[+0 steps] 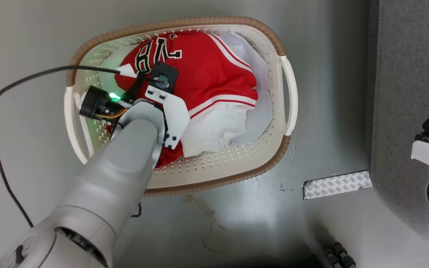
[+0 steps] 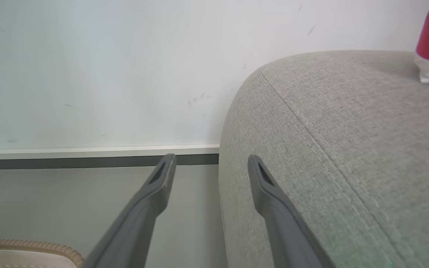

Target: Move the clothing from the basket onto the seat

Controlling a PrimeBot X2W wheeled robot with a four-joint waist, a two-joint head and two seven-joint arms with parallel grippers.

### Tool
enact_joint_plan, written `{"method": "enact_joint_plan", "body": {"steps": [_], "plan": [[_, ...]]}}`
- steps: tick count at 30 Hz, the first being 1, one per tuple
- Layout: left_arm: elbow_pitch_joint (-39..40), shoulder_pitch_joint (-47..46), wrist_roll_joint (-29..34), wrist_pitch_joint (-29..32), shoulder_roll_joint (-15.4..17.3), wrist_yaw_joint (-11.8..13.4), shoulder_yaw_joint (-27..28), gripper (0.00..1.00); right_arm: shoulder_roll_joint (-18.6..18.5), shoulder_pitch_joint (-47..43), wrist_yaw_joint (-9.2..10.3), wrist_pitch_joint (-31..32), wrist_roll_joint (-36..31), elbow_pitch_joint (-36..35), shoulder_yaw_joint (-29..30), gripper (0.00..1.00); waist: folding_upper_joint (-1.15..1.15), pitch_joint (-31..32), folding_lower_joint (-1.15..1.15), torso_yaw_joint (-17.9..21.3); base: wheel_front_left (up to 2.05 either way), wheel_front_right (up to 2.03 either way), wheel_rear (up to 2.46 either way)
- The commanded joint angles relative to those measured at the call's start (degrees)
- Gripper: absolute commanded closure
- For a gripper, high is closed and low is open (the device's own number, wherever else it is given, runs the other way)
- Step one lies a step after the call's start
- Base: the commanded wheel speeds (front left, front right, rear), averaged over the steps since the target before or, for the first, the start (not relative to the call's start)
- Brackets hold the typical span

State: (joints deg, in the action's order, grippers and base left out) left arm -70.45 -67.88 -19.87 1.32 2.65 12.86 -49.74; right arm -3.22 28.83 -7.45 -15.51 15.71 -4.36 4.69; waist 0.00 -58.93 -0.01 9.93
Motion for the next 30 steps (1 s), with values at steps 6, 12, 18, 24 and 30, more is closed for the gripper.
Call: {"method": "enact_joint_plan", "body": {"steps": [6,12,18,24,30], "plan": [[-1.3,-0.5,-1.5,-1.0,0.4,-0.2,-0.6,0.00,0.6,-1.1,-0.05,0.7,1.8,2.8,-0.2,0.00,0.00,-0.7,0.01,0.8,0.00,0.00,0.00],[-1.9,-0.5,-2.2,-1.1,0.4,-1.0,-1.2,0.00,0.6,-1.5,-0.05,0.8,2.0,2.9,0.0,0.00,0.00,-1.6,0.01,1.2,0.00,0.00,0.00],[-2.4,-0.3,-2.8,-1.3,0.4,-1.2,-1.9,0.58,0.6,-1.6,-0.05,0.8,2.0,2.7,-0.1,0.00,0.00,-2.1,0.01,1.4,0.00,0.00,0.00],[-2.6,-0.8,-3.3,-1.6,0.4,-1.5,-2.6,1.00,0.6,-2.1,-0.05,0.8,1.6,2.6,0.2,0.00,0.00,-2.6,0.01,1.5,0.00,0.00,0.00],[-1.8,-0.7,-4.2,-1.7,0.4,-1.6,-3.4,1.00,0.6,-2.2,-0.05,0.8,1.5,3.2,0.3,0.00,0.00,-2.1,0.01,1.5,0.00,0.00,0.00]]}}
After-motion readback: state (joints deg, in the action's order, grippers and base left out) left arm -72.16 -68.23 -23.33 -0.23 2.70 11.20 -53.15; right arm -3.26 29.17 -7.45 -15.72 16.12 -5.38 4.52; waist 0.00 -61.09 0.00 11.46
